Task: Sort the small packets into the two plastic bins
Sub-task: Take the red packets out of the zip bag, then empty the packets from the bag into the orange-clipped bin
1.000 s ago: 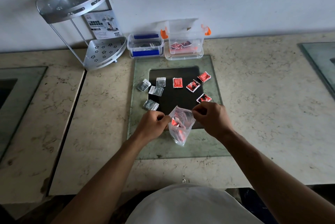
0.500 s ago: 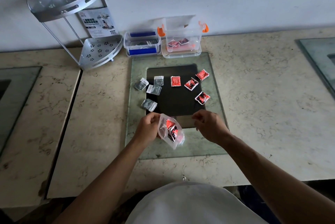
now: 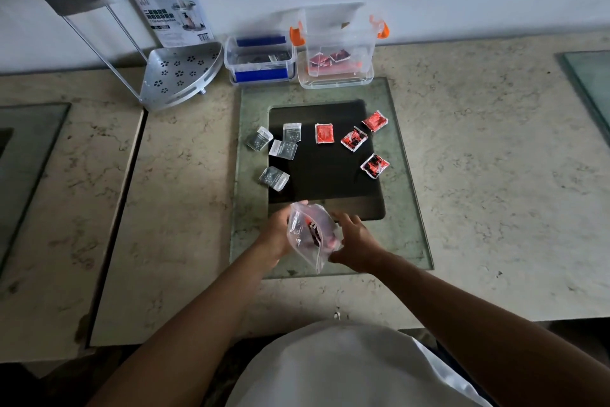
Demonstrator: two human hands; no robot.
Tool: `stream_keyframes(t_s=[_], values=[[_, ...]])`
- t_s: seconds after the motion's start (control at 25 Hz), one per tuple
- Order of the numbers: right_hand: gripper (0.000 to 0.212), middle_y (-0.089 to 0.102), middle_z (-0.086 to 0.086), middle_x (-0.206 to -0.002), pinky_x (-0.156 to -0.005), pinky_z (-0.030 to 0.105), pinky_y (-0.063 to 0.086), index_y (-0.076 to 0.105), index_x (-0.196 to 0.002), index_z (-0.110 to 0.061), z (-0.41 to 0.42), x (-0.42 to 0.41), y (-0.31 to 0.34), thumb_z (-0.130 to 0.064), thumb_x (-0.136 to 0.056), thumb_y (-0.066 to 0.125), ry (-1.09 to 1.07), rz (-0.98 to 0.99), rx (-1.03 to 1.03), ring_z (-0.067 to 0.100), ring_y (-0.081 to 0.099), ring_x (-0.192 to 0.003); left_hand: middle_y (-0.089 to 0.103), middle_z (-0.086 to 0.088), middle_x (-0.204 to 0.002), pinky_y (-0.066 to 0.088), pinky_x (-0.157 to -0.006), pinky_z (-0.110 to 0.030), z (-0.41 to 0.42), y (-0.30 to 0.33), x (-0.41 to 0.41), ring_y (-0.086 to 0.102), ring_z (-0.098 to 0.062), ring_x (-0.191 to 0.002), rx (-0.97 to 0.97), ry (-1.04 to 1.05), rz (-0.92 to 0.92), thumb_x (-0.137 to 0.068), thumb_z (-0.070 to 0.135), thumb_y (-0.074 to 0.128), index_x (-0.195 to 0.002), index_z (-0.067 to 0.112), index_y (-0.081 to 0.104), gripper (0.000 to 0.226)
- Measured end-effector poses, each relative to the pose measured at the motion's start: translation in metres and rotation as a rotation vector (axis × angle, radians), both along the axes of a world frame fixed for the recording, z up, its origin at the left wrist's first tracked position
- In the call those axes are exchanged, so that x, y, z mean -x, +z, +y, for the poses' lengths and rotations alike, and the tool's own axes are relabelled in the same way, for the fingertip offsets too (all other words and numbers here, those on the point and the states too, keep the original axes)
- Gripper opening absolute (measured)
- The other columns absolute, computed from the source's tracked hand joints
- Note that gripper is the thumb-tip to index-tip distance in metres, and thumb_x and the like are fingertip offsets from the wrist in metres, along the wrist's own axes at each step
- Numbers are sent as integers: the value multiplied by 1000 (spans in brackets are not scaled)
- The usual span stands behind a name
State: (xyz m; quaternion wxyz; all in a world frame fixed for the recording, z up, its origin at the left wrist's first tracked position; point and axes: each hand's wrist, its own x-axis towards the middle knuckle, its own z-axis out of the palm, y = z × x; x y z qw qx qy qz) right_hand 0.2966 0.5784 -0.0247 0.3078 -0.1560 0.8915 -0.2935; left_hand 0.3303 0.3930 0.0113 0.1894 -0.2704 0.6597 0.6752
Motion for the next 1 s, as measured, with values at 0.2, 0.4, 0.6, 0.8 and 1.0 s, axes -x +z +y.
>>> stream_keyframes(t_s=[0.2, 0.4, 0.6, 0.8, 1.0], values=[[91, 52, 5, -128, -84, 31, 51, 48, -137, -22, 2, 9, -14, -43, -60, 91, -80, -7, 45, 21, 55, -109, 60, -1, -58, 45, -74, -37, 10, -5, 21, 51, -20, -65, 115, -61, -7, -101, 10, 46, -74, 10, 56, 29], [60, 65, -2, -112, -78, 24, 57, 61, -122, -16, 9, 24, -14, -29, -70, 88, -187, -85, 205, 11, 64, -96, 67, -20, -108, 51, -91, -37, -2, -18, 35, 63, -25, -95, 151, -239, 66, -93, -3, 58, -110, 1, 66, 19], [30, 73, 0, -98, -78, 33, 61, 71, -110, -16, 4, 54, -4, -21, -81, 79, -406, -212, 305, 18, 71, -90, 69, -8, -116, 61, -79, -45, -12, -29, 56, 69, -27, -101, 94, -167, 48, -73, 14, 83, -116, 20, 64, 47], [7, 76, -4, -78, -61, 24, 58, 79, -82, -30, -10, 100, 16, -26, -83, 73, -556, -355, 608, 9, 70, -69, 69, 5, -116, 57, -90, -44, -22, -35, 90, 62, -17, -118, -168, 69, 59, -69, 26, 89, -101, 21, 61, 42], [23, 76, 9, -94, -76, 40, 56, 75, -92, -20, -34, 164, 34, -34, -96, 58, -567, -342, 663, 29, 71, -88, 72, -7, -98, 55, -95, -53, -27, -21, 149, 69, -32, -107, -244, 247, 165, -62, 21, 90, -97, 8, 58, 50]])
